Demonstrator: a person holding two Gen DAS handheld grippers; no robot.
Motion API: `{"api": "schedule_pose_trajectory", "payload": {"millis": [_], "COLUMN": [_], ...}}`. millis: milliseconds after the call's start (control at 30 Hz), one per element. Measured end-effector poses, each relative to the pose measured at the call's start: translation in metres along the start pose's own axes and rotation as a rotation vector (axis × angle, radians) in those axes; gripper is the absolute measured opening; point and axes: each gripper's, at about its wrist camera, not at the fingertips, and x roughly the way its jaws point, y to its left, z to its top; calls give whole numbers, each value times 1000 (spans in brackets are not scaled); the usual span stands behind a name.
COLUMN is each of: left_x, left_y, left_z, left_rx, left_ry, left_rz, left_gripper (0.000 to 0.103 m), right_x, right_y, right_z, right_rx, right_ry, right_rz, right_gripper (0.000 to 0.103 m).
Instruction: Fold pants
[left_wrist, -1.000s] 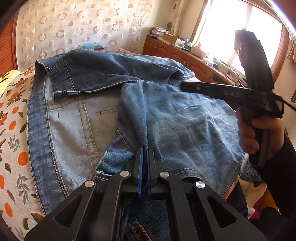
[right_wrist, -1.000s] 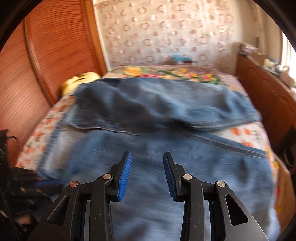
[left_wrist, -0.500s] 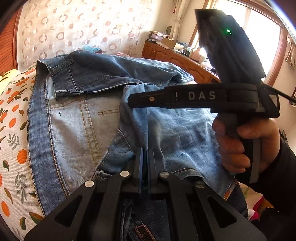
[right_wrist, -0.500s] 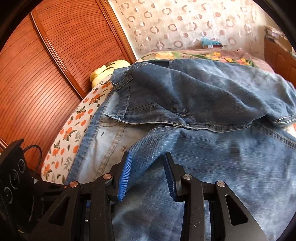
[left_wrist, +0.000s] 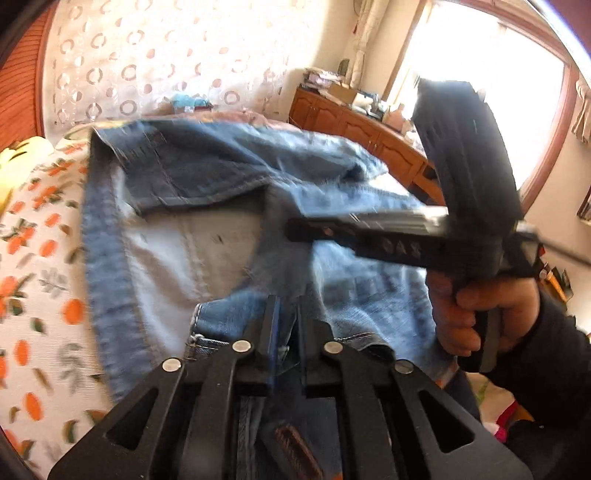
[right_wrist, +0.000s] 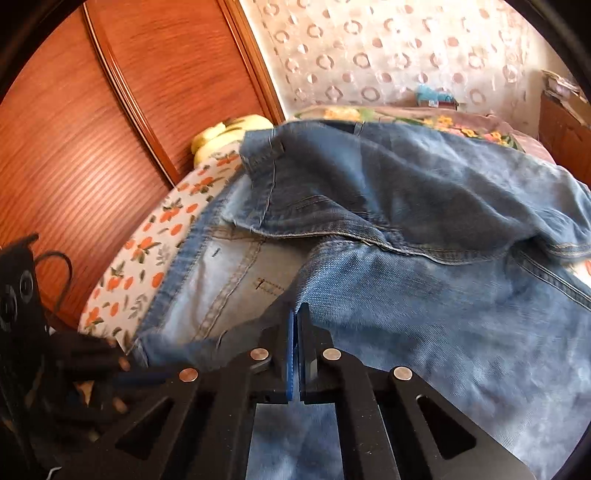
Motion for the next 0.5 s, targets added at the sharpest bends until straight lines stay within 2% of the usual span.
{"api": "schedule_pose_trajectory", "payload": {"millis": [133, 233, 300, 400, 500], "left_x": [-29, -31, -22, 0, 24], "left_y": [9, 24, 30, 39, 34], "left_z": [11, 24, 32, 46, 55], "left_rx": [7, -9, -7, 3, 25], "left_ry": [-57, -62, -46, 17, 67], "left_rz": [43, 75, 75, 80, 74], "left_gripper": [19, 22, 23, 23, 23], "right_x": [-22, -26, -24, -20, -23], "right_y": [-3, -10, -14, -15, -13], "right_z": [-14, -24, -28, -27, -27], "right_rx": [-28, -29, -32, -39, -49], "right_ry": [-16, 2, 22, 37, 33], "right_rz": [-14, -36, -45, -49, -52], "right_gripper": [1, 1, 1, 1, 1]}}
